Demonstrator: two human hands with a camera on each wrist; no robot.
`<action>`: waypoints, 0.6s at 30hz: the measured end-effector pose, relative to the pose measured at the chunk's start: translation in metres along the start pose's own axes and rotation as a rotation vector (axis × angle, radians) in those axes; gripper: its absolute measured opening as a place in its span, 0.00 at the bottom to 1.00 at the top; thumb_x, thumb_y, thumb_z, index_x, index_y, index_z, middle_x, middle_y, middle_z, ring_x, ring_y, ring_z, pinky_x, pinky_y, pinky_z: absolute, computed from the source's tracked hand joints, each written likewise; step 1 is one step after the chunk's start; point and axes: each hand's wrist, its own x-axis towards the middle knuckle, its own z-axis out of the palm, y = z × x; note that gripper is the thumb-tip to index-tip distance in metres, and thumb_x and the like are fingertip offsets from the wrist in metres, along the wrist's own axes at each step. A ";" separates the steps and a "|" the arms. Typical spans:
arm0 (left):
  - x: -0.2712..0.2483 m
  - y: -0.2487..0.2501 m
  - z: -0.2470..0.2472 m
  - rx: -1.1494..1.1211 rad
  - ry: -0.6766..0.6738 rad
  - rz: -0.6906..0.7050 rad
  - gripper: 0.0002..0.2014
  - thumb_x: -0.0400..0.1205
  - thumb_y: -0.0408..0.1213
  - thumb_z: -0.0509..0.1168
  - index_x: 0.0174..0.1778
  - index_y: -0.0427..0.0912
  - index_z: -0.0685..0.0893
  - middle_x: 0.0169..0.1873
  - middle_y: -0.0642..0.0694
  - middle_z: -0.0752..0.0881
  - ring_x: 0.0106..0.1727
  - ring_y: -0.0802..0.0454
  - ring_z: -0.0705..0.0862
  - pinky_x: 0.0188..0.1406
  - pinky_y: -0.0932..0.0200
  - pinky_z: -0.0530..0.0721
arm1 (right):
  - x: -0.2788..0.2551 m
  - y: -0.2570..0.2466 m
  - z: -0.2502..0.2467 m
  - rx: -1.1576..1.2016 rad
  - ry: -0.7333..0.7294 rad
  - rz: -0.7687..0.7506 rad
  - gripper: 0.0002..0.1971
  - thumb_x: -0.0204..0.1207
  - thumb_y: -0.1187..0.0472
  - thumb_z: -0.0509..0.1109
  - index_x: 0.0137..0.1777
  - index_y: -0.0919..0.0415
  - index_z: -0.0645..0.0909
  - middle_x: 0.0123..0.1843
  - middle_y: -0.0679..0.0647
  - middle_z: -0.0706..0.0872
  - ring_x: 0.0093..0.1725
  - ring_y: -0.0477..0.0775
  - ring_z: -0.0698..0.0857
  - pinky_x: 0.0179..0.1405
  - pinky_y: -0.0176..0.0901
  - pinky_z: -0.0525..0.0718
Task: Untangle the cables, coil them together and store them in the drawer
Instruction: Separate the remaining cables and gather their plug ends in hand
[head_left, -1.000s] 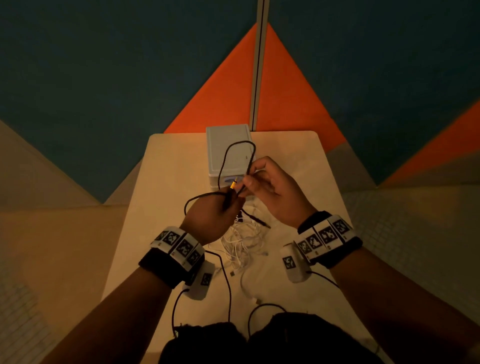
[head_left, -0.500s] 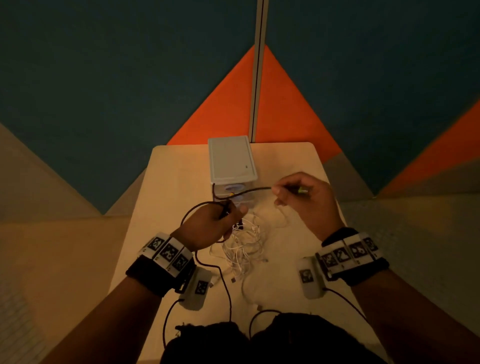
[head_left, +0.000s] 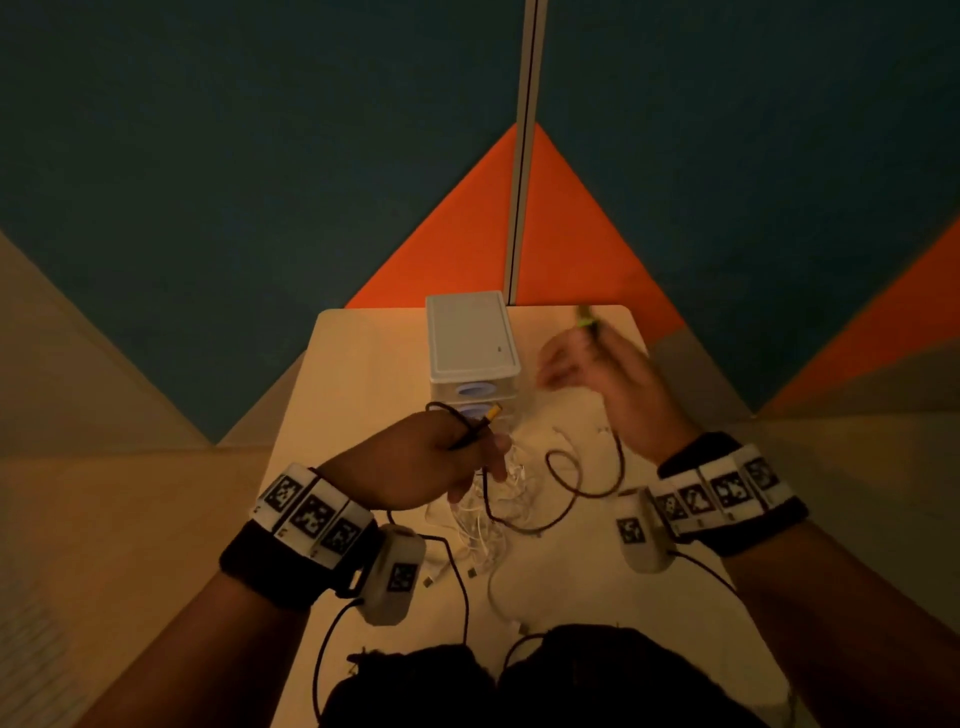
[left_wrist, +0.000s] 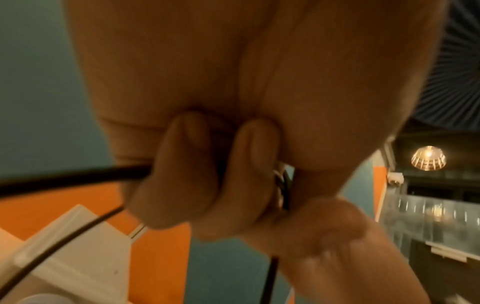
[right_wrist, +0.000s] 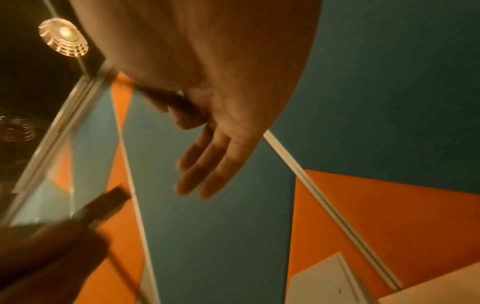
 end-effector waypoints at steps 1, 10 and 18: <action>0.000 0.005 -0.002 -0.030 0.046 0.028 0.24 0.90 0.52 0.55 0.38 0.47 0.91 0.19 0.51 0.81 0.27 0.59 0.81 0.37 0.72 0.77 | -0.005 0.000 0.008 -0.049 -0.131 0.021 0.15 0.87 0.46 0.61 0.58 0.57 0.79 0.53 0.50 0.91 0.56 0.52 0.91 0.62 0.61 0.88; 0.004 0.015 -0.010 -0.094 0.323 0.041 0.22 0.89 0.50 0.58 0.32 0.48 0.86 0.19 0.53 0.81 0.23 0.62 0.78 0.32 0.71 0.75 | -0.018 0.015 0.049 -0.056 -0.237 0.034 0.15 0.78 0.51 0.75 0.60 0.50 0.75 0.44 0.47 0.84 0.49 0.50 0.89 0.54 0.66 0.89; -0.003 0.027 -0.016 -0.160 0.249 -0.071 0.11 0.88 0.50 0.61 0.56 0.53 0.87 0.23 0.58 0.87 0.23 0.58 0.81 0.24 0.66 0.75 | -0.014 0.018 0.029 0.114 -0.051 -0.020 0.14 0.86 0.71 0.65 0.44 0.60 0.63 0.40 0.55 0.85 0.36 0.53 0.87 0.41 0.50 0.87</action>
